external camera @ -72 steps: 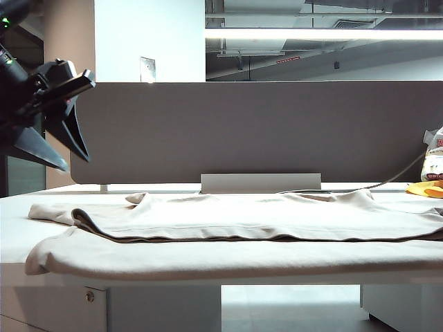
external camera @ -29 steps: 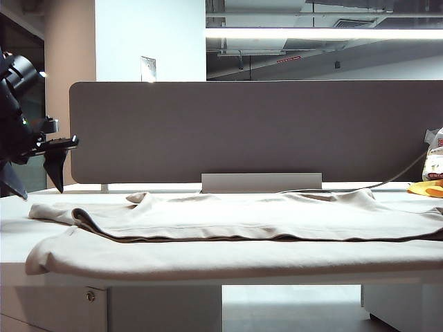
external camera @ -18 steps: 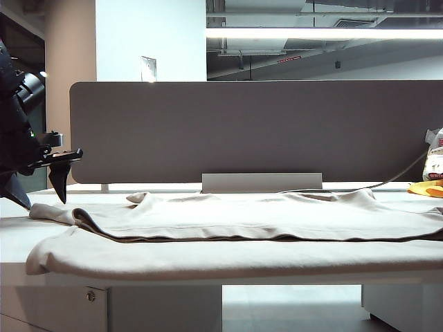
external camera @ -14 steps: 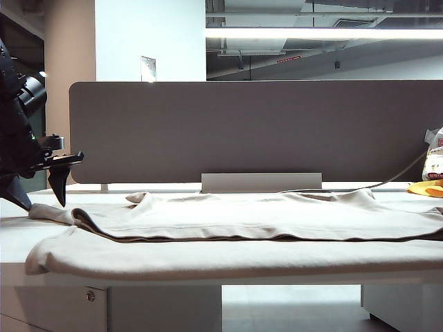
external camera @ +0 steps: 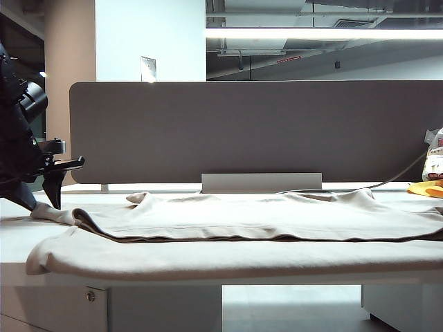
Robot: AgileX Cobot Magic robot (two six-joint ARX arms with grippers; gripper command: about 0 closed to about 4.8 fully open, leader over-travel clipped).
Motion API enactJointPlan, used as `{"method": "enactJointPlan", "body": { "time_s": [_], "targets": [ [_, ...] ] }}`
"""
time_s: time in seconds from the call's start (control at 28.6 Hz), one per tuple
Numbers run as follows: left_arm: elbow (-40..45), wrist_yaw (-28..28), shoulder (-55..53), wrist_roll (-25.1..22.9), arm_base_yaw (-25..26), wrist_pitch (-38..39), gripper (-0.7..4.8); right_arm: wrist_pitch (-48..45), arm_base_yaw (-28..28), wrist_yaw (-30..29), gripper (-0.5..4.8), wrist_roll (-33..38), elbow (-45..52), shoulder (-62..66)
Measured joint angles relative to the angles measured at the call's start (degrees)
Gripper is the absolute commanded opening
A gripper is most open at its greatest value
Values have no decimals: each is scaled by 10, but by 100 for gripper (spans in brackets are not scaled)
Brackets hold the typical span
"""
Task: Fold the bottom side of the T-shirt horizontally towards the center, about one-third of the way, then fold the sleeve back towards the center, creating a straight line along the edge of the T-shirt, and finally fold the bottom of the T-shirt up towards the top, creating a neat rectangle.
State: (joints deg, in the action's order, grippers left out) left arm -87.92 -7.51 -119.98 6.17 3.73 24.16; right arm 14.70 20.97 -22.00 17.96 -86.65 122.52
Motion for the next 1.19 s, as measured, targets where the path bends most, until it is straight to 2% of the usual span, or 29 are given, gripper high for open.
{"method": "enactJointPlan", "body": {
  "time_s": [0.07, 0.14, 0.21, 0.49, 0.66, 0.94, 1.19],
  "targets": [
    [0, 0, -1, -1, 0, -1, 68, 5, -2, -1, 29, 0, 0, 2],
    [0, -2, -2, -1, 0, 0, 37, 6, -1, -3, -4, 0, 0, 3],
    [0, -9, -2, -2, 0, -1, -8, 7, -1, -3, -5, 0, 0, 3],
    [0, -14, -3, -15, 0, -7, -6, 7, -1, -7, -5, 0, -2, 4],
    [0, -49, -4, -14, -5, -8, -6, -9, -1, -54, -5, 0, -1, 3],
    [-34, -66, -6, -14, -60, 1, -6, -17, -22, -93, -5, 2, -13, -6],
    [-96, -66, -6, -17, -111, 15, -6, -22, -40, -124, -5, 2, -30, -32]
  ]
}}
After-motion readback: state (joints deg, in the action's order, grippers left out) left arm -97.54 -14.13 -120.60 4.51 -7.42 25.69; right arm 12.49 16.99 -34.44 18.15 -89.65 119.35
